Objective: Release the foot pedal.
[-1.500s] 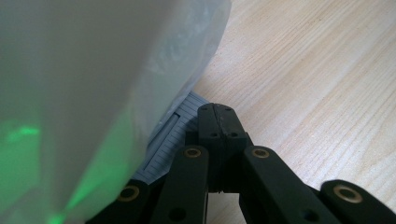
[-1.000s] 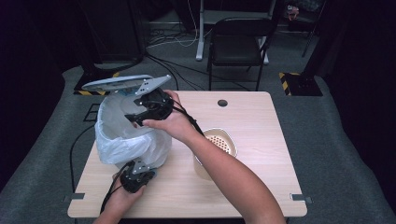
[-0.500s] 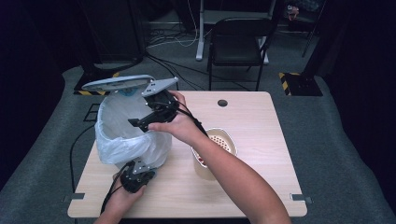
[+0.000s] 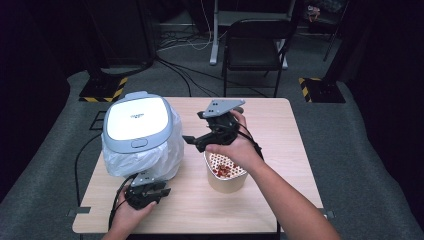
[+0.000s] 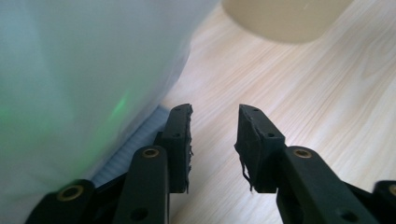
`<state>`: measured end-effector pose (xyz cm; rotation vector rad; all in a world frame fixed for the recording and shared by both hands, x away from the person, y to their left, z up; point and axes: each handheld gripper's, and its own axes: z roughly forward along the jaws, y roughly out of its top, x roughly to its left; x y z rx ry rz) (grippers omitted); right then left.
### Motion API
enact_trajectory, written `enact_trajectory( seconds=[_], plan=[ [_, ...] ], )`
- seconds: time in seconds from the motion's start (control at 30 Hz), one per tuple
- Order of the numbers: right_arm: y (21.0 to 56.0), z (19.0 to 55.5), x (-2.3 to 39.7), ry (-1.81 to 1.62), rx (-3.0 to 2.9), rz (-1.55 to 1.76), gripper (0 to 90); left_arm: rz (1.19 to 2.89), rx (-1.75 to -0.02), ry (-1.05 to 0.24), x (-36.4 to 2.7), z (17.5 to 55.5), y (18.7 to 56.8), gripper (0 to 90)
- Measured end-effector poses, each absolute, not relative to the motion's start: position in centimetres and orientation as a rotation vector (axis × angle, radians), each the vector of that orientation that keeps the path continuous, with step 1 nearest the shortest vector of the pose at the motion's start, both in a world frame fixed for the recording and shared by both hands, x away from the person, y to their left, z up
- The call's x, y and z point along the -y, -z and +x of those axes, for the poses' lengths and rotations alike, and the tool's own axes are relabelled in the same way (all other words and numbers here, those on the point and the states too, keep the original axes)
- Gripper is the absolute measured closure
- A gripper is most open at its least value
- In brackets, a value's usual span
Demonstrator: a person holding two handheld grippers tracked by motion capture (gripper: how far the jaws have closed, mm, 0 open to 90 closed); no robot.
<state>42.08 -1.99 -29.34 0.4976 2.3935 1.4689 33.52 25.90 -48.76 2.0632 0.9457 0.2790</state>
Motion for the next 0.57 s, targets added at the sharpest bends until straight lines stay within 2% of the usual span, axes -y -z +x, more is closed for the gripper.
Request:
enact_trajectory(
  seconds=[0.2,0.37,0.47,0.57],
  plan=[
    [30.9,41.7,4.6,-1.431,-2.376,0.551,14.7,2.027,-0.951,-0.212,-25.7,33.2,48.7,59.5],
    [32.7,40.6,7.1,-1.392,-2.348,0.618,15.0,2.014,-0.927,-0.190,-25.8,32.9,48.4,51.4],
    [34.2,39.6,9.3,-1.384,-2.334,0.679,15.0,2.038,-0.881,-0.203,-26.2,33.0,48.1,47.2],
    [35.7,38.7,12.0,-1.367,-2.300,0.736,15.0,1.986,-0.932,-0.160,-26.0,32.7,47.9,44.6]
  ],
)
